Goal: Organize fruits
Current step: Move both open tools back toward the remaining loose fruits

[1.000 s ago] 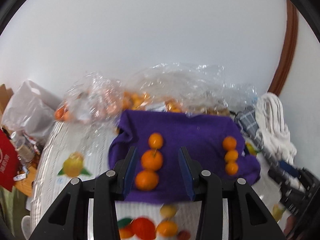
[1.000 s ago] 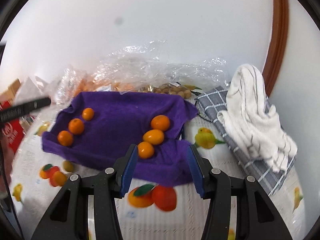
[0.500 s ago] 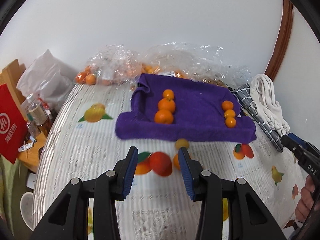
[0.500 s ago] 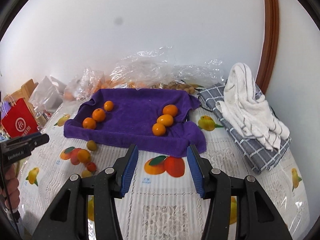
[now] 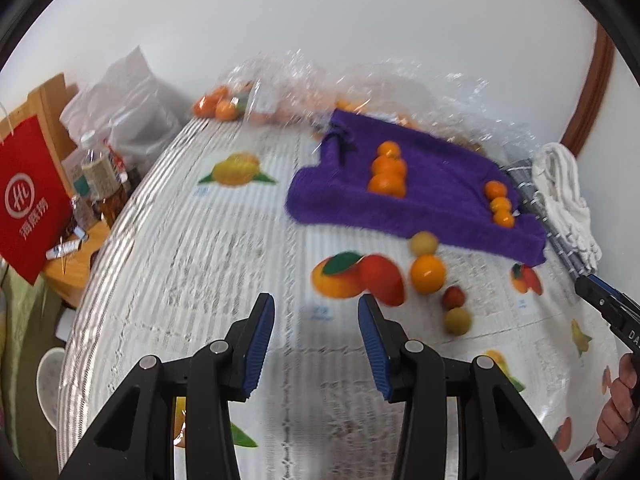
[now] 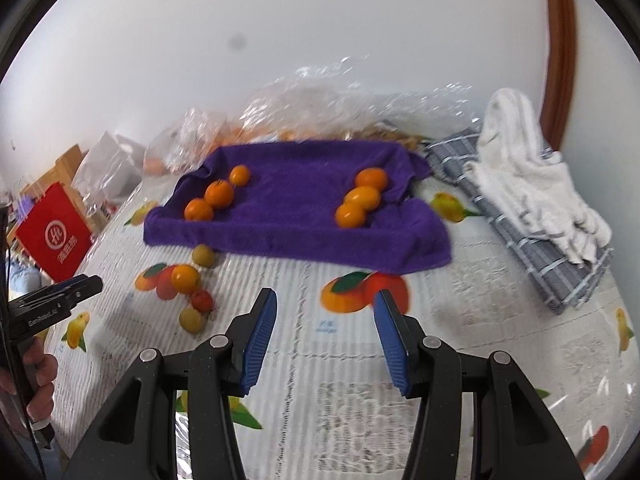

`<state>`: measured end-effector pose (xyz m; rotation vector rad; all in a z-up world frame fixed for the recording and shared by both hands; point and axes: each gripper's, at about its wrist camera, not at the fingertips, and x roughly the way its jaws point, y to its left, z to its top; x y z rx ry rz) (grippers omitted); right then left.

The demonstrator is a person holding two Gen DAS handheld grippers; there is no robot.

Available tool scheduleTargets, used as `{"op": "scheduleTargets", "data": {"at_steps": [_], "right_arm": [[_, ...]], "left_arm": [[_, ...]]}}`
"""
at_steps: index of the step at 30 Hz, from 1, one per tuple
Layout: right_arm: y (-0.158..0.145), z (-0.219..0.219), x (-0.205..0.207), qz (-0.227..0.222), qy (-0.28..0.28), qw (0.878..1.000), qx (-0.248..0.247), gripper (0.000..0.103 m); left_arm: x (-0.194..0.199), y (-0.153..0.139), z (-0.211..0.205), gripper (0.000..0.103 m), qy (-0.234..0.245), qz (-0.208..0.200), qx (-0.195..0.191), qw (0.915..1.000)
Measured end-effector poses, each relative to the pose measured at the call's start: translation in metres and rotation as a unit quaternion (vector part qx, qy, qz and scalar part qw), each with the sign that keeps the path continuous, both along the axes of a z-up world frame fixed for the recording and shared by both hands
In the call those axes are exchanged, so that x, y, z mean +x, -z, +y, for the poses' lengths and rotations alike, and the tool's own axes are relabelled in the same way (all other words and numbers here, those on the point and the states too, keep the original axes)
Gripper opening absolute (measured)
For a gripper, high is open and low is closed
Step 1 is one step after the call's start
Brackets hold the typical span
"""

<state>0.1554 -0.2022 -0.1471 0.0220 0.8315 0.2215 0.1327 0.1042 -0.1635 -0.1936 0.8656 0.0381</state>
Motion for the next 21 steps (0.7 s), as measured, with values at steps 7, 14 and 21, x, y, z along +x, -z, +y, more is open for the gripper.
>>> {"op": "scheduleTargets", "data": {"at_steps": [7, 14, 21], "right_arm": [[0.027, 0.045, 0.009, 0.027, -0.045, 0.999, 0.007, 0.047], [0.044, 0.101, 0.007, 0.042, -0.114, 0.993, 0.003, 0.044], [0.061, 0.127, 0.012, 0.062, -0.124, 0.99, -0.008, 0.035]], "left_arm": [[0.005, 0.028, 0.019, 0.041, -0.008, 0.034, -0.017, 0.9992], [0.006, 0.035, 0.033, 0.041, -0.019, 0.028, -0.015, 0.9993], [0.005, 0.038, 0.038, 0.041, -0.01, 0.019, -0.023, 0.9995]]}}
